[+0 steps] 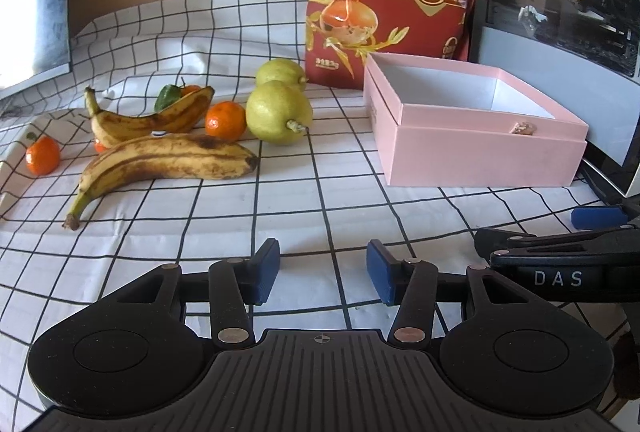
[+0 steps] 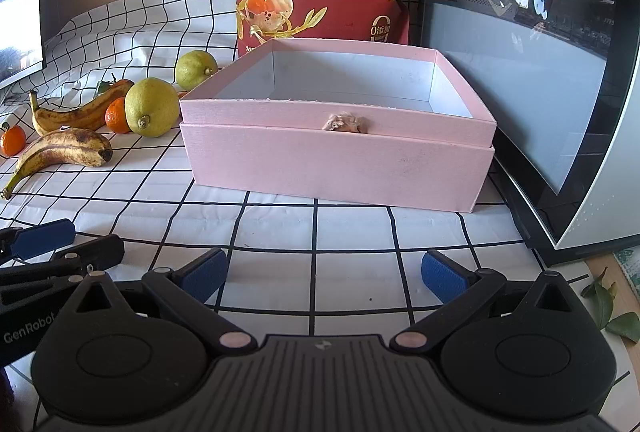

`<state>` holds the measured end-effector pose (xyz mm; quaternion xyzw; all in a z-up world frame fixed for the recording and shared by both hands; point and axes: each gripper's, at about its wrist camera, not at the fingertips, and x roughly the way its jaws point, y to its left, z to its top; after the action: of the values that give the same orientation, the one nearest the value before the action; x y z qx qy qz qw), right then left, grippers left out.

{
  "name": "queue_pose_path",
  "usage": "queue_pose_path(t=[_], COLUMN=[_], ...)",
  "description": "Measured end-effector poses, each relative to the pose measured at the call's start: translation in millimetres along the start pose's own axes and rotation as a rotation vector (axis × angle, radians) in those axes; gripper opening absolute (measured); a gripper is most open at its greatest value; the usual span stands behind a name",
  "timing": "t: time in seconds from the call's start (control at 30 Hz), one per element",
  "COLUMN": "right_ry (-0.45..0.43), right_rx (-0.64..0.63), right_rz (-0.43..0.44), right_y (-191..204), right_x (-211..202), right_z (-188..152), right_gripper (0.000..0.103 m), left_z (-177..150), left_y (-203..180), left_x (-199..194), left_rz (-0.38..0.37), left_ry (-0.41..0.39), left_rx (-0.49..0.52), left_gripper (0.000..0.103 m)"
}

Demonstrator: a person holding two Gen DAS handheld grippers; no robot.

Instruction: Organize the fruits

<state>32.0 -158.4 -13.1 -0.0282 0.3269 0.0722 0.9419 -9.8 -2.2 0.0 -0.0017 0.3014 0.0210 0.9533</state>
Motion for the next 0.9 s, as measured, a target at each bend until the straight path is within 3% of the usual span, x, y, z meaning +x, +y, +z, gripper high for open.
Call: queue_pose_path(t=[0.9], right_ry=[0.001], right_rx=[-0.003], right_rz=[0.004], right_y=[-1.7], right_x=[-2.1], right_z=[-1.1], right_gripper=[0.103], left_z=[3.3], left_y=[0.7], left_x=[3.7], left_rz=[0.001], left_ry=[0.009], left_rx=[-0.007], left_gripper=[0.054])
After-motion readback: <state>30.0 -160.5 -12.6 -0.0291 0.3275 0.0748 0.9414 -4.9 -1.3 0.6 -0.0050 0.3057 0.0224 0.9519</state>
